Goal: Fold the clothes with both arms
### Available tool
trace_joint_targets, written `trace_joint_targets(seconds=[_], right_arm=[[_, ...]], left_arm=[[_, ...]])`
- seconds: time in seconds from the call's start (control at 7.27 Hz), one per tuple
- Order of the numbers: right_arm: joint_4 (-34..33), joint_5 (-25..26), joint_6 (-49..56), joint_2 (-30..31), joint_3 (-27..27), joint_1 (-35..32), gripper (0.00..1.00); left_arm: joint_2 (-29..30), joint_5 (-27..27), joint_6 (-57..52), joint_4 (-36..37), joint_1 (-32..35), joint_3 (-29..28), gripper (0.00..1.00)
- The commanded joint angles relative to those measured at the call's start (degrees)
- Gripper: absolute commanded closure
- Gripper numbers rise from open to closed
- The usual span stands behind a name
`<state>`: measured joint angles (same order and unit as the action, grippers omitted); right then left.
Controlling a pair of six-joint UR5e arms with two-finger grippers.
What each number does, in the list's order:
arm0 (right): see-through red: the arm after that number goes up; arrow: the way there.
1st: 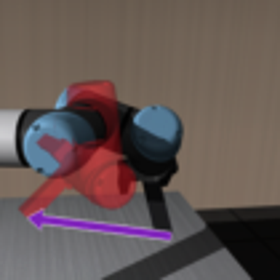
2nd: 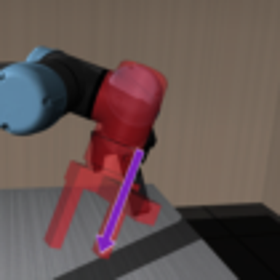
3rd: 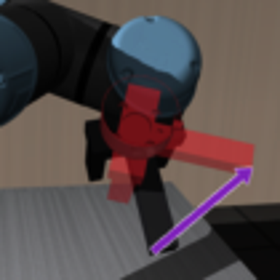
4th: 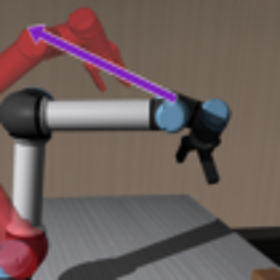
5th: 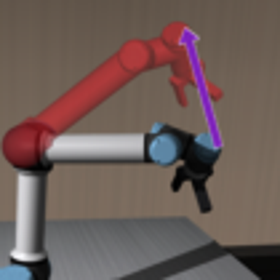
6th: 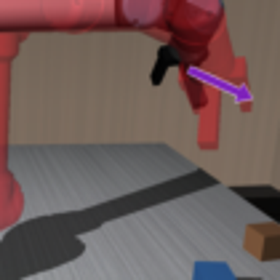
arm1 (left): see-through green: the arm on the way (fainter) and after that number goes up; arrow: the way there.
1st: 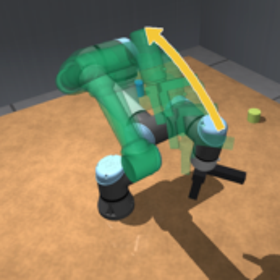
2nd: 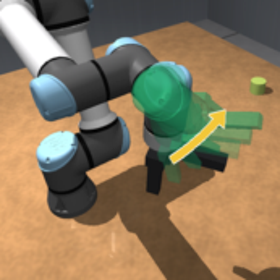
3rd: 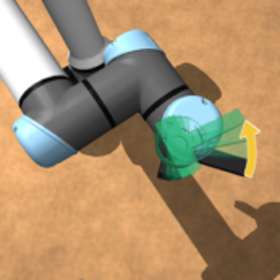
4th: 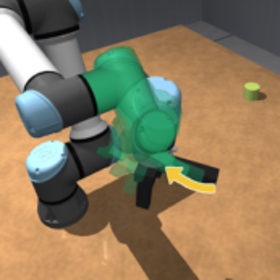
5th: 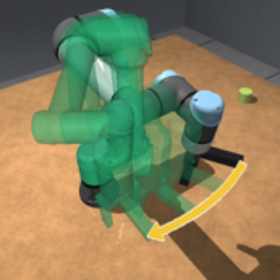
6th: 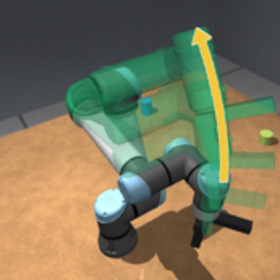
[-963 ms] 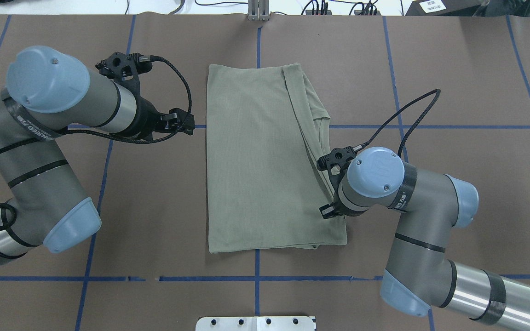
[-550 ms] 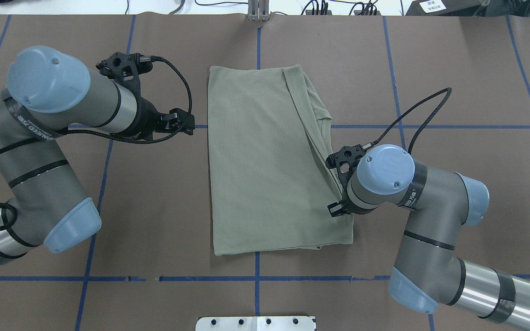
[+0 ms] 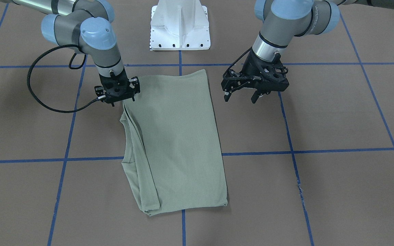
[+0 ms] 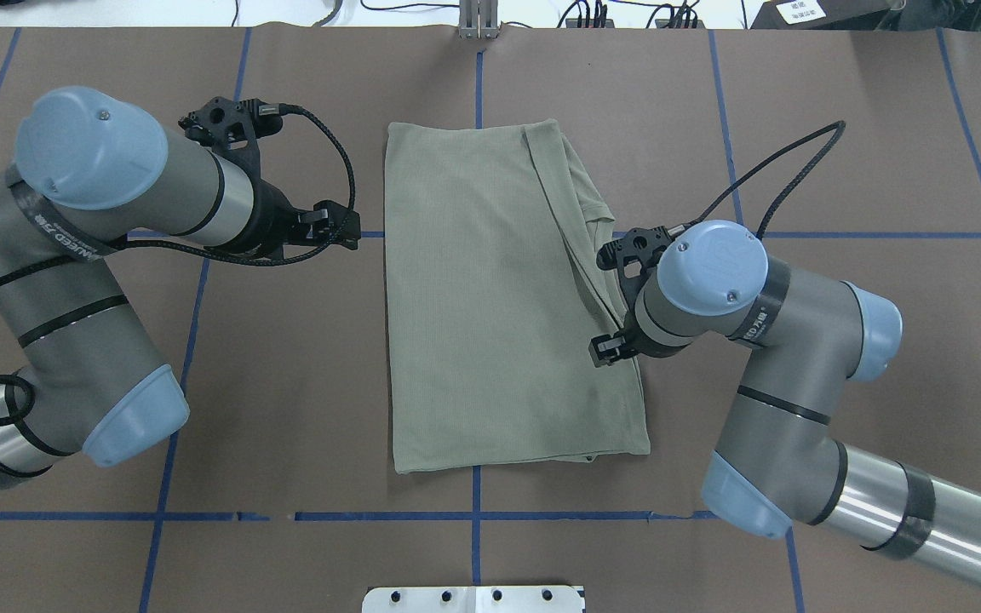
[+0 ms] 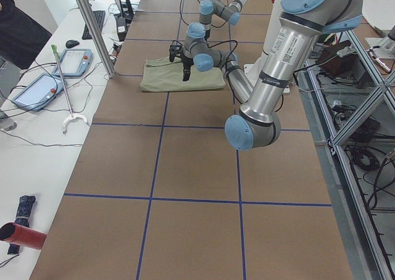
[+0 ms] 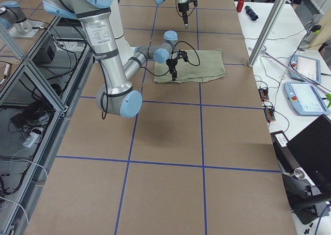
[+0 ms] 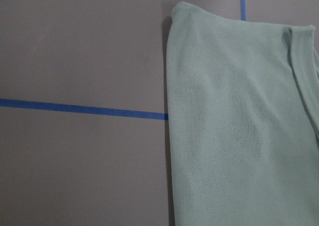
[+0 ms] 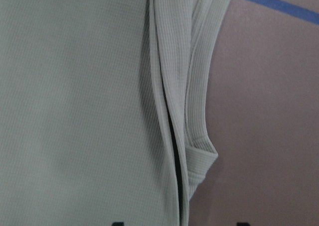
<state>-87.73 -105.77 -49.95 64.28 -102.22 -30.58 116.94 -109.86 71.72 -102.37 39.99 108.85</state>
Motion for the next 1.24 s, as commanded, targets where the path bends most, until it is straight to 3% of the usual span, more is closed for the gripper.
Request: trace_joint_targets(seconds=[0.0, 0.83, 1.1], right_arm=[[0.45, 1.61, 0.9, -8.96, 10.42, -1.67, 0.0], [0.54, 3.02, 6.8, -16.38, 21.52, -5.28, 0.0], [1.25, 3.2, 7.06, -16.82, 21.89, -5.28, 0.0]], left_arm=[[-0.05, 0.0, 0.0, -0.03, 0.09, 0.22, 0.01], [-0.05, 0.26, 0.61, -6.0, 0.27, 3.12, 0.0], [-0.14, 0.35, 0.53, -6.0, 0.27, 3.65, 0.01]])
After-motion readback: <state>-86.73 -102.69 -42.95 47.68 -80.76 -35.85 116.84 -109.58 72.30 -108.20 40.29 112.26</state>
